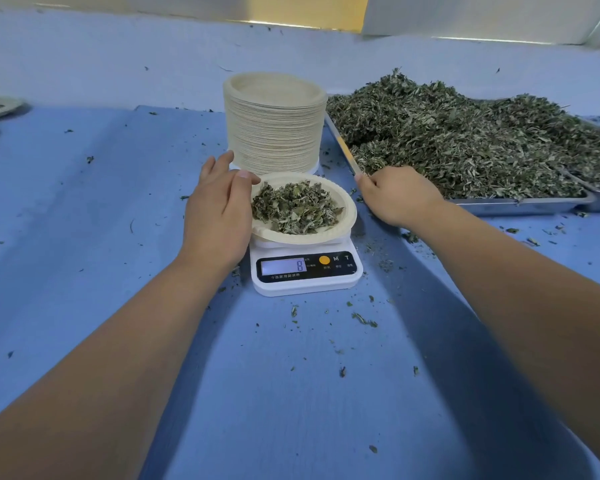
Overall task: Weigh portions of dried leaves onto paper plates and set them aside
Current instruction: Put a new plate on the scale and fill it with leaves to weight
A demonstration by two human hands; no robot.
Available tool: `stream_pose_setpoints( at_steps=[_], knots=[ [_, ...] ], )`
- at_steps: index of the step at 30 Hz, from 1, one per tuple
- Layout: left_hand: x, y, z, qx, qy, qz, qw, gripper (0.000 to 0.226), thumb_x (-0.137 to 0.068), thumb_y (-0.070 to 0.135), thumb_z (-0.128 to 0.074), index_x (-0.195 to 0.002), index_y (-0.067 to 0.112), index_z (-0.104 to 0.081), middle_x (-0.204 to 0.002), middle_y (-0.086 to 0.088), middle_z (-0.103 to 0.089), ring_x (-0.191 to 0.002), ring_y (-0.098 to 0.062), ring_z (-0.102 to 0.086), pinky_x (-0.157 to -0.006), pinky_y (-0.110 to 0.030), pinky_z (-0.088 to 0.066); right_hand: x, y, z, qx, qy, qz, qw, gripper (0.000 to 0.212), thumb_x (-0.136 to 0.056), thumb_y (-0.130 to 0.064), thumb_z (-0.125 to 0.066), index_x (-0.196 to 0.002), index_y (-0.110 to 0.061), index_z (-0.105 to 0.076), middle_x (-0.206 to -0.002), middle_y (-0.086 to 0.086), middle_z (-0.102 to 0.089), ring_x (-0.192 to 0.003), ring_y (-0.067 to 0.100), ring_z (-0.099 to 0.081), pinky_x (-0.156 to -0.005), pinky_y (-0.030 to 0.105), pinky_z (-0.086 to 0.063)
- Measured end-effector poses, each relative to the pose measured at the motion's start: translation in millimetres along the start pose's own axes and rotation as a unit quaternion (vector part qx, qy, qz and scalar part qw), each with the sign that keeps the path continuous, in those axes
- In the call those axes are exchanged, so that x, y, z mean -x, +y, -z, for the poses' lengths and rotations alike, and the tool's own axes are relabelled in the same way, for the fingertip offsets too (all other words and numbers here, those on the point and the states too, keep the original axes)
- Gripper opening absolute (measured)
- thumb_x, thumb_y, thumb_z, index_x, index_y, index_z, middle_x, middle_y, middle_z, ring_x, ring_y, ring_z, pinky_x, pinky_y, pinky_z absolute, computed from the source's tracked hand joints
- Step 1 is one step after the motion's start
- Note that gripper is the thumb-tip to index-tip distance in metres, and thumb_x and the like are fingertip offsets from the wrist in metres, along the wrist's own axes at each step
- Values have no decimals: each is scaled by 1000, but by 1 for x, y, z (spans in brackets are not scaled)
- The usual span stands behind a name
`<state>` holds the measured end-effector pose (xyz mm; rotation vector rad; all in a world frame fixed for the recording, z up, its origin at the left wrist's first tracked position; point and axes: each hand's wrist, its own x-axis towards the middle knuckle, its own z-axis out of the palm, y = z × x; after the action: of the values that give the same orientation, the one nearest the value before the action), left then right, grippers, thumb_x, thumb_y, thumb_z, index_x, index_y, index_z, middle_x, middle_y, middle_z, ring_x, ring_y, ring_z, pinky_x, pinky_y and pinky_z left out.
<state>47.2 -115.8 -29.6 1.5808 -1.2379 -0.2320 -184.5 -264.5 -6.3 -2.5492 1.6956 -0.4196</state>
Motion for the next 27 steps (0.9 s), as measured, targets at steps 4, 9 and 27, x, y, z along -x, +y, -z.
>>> stream_pose_setpoints(
  at_steps=[4, 9, 27],
  knots=[
    [1, 0, 2, 10, 4, 2, 1000, 46, -98, 39, -33, -107, 23, -75, -161, 6, -40, -153, -7, -22, -111, -22, -16, -1, 2, 1, -34, 31, -5, 999, 58, -105, -47, -35, -58, -13, -40, -53, 5, -42, -47, 23, -37, -51, 27, -30],
    [3, 3, 2, 5, 3, 7, 1000, 45, -100, 38, -34, -108, 22, -75, -161, 6, -40, -153, -9, -25, -116, -26, -19, -6, 4, 4, -83, 97, -9, 992, 60, -106, -44, -41, -54, -14, -39, -48, 6, -42, -44, 25, -36, -48, 27, -29],
    [-1, 14, -5, 162, -62, 228, 958, 69, -84, 48, -39, -142, 12, -49, -148, -14, -53, -138, -36, -50, -116, -62, -35, 58, -36, -6, -21, 189, 91, 978, 38, -106, -42, -31, -104, -17, -60, -75, -5, -58, -82, 25, -59, -104, 46, -34]
  ],
)
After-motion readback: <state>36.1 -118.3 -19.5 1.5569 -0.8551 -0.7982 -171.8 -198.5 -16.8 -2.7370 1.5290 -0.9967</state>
